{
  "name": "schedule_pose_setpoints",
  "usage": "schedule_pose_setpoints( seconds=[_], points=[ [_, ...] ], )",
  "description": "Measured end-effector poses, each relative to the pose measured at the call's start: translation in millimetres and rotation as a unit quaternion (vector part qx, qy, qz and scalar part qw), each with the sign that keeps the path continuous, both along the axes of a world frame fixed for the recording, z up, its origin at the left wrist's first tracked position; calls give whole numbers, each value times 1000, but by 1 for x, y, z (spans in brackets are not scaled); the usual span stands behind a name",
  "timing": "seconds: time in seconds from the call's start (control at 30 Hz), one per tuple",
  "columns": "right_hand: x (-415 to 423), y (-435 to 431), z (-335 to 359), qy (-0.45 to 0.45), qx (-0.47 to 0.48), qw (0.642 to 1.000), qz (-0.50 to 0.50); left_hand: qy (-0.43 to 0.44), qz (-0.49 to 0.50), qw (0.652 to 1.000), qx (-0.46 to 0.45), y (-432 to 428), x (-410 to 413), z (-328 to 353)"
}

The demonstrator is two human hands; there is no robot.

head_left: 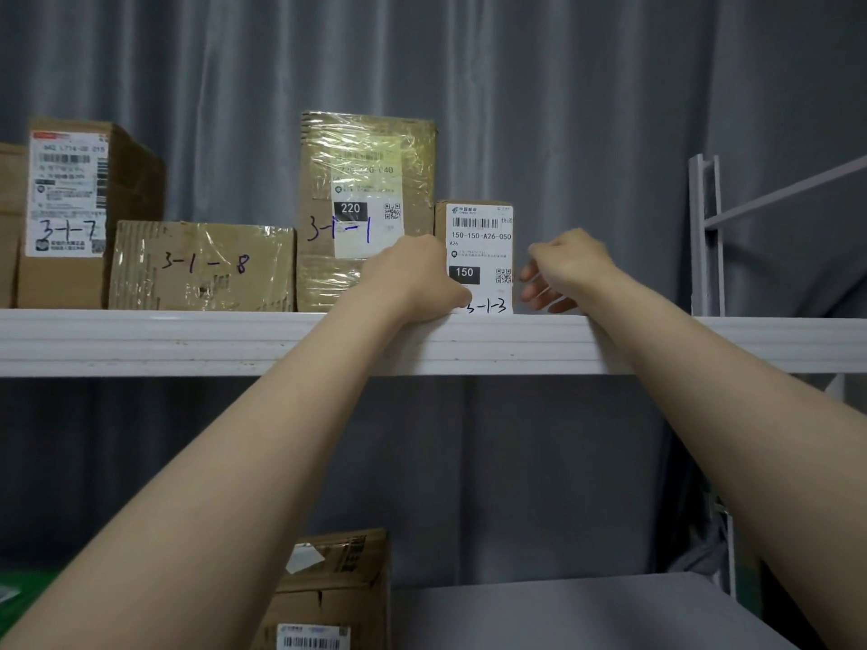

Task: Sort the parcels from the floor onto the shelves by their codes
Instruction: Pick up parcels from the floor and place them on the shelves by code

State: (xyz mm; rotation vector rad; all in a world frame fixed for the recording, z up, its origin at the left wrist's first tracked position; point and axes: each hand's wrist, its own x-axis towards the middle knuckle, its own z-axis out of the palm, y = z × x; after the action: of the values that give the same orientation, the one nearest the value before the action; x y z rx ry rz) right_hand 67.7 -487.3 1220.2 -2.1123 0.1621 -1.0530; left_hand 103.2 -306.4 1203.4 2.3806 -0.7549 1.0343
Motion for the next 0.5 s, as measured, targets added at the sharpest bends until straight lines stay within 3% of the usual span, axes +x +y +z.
schedule_pose_setpoints(
  seconds=[0.27, 0.5],
  points=[
    [-22, 12, -2, -155, -95, 970, -161, -30, 28, 999, -2, -1, -8, -1],
    [-59, 35, -44, -282, -248, 922, -95, -164, -34, 986, -17, 5, -37, -17]
  ],
)
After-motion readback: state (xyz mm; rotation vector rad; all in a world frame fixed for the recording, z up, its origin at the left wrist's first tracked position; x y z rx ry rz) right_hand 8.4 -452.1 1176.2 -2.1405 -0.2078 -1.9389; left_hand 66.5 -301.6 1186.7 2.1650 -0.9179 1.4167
